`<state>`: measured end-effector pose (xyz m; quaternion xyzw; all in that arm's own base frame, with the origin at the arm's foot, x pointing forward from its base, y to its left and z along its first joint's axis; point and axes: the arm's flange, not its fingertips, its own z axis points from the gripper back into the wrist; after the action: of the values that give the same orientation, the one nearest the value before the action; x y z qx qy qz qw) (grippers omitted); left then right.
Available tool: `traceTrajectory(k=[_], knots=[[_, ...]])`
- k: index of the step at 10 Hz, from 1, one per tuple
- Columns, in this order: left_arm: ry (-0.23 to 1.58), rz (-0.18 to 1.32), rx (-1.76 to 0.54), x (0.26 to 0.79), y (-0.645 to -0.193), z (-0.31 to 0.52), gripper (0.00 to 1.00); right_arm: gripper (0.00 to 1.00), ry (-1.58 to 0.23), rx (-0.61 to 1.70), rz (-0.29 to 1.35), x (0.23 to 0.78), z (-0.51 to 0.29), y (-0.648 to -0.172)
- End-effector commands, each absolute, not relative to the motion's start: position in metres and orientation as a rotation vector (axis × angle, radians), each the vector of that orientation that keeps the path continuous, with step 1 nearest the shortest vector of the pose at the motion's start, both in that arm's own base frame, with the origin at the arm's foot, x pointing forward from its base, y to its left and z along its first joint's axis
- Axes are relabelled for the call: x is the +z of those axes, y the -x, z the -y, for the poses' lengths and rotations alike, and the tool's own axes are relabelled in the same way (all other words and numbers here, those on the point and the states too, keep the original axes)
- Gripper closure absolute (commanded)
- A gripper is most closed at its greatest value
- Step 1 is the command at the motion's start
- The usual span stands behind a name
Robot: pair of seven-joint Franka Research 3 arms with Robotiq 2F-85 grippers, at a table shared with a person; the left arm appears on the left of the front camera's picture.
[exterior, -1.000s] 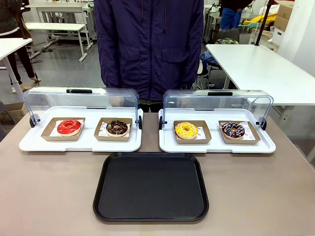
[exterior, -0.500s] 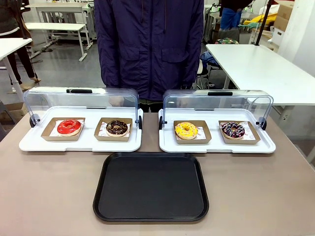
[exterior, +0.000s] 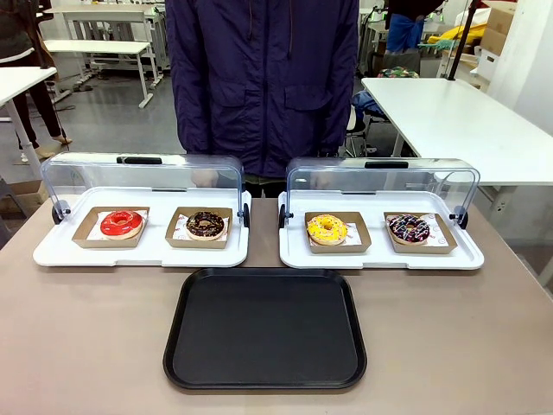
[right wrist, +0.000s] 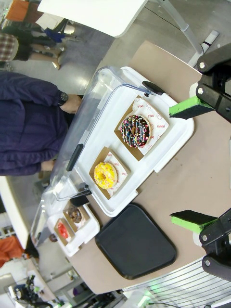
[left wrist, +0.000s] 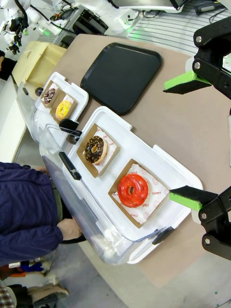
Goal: Move the third donut from the left to the tray.
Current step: Pick up the Paper togo box containing the Donut indicated by the person and place it on the Handle tray.
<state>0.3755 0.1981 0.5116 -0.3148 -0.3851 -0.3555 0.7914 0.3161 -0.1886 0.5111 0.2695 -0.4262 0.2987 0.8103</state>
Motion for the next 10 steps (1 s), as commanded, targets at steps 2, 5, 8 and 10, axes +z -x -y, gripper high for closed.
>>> traceTrajectory(k=[2,5,8,10], knots=[[0.684,0.838,-0.777,0.5133,-0.3748,-0.1971,0.00,0.00,-0.581,0.654,0.945,0.5136,0.1896,-0.3193],[0.684,0.838,-0.777,0.5133,-0.3748,-0.1971,0.00,0.00,-0.581,0.654,0.945,0.5136,0.1896,-0.3193],[0.684,0.838,-0.777,0.5133,-0.3748,-0.1971,0.00,0.00,-0.581,0.654,0.945,0.5136,0.1896,-0.3193],[0.684,0.838,-0.777,0.5133,-0.3748,-0.1971,0.00,0.00,-0.581,0.654,0.945,0.5136,0.1896,-0.3193]])
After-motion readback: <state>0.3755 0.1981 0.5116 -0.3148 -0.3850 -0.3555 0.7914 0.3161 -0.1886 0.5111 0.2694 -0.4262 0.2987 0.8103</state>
